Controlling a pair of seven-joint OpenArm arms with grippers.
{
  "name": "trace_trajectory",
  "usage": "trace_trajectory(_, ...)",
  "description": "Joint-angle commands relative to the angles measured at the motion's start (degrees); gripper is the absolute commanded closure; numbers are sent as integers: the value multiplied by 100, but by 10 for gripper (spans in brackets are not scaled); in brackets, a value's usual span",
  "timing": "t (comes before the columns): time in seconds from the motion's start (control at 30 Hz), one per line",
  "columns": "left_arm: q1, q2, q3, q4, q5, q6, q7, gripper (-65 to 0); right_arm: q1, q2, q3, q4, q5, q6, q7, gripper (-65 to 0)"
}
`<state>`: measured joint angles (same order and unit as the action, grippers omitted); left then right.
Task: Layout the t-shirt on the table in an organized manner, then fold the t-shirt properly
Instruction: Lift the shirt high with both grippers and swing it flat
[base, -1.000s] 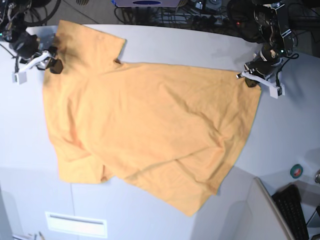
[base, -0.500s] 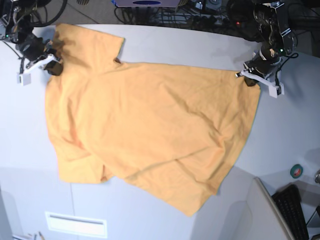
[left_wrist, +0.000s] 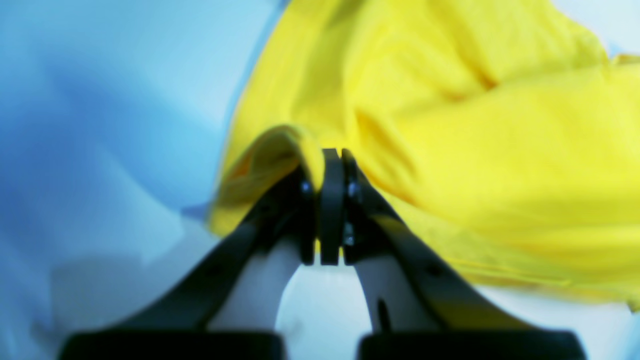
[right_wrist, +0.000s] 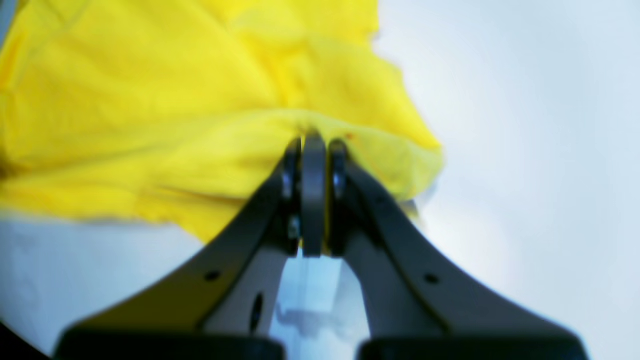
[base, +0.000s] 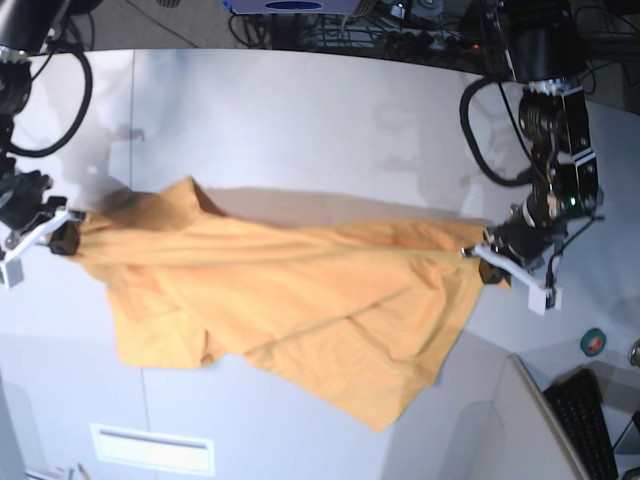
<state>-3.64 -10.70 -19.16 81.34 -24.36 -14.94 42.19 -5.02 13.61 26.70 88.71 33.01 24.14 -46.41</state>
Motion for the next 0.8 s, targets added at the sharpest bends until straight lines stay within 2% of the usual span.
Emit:
trace_trajectory(0.0,-405,-69,-14,-24,-65,-31,-48,0,339,156,-2,101,123,8,162,0)
trace_trajectory(0.13,-1618,-77,223,-771,-65,-31,119,0,1271,411,-10,-321,114,-265,-84,0)
trace_trajectory(0.3,-3043,-130,997,-2046,-65,-31,66,0,2273,727,-19,-1086,114,-309,-49,0)
trace_trajectory(0.4,-3851,-95,1331,-2714,-65,-31,-321,0,2880,956,-19,-1420,114,-309,-49,0)
trace_trajectory(0.47,-4370,11,1569,-2987,-65,144,-540,0,3222,1132,-19,-1464,114,-300,-49,0)
trace_trajectory(0.57,-5109,107,1920,-3066,-118,593,-619,0,3759,1457,-10,-1376,140,-273,-49,0)
trace_trajectory(0.67,-5583,178,1973,-2705,-118,646,-593,0,3987,1694,25,-831,167,-273,-66,0)
trace_trajectory(0.77,-5504,186,1806,-1870,-127,646,-365,0,3776,1861,69,136,167,-265,-102,0)
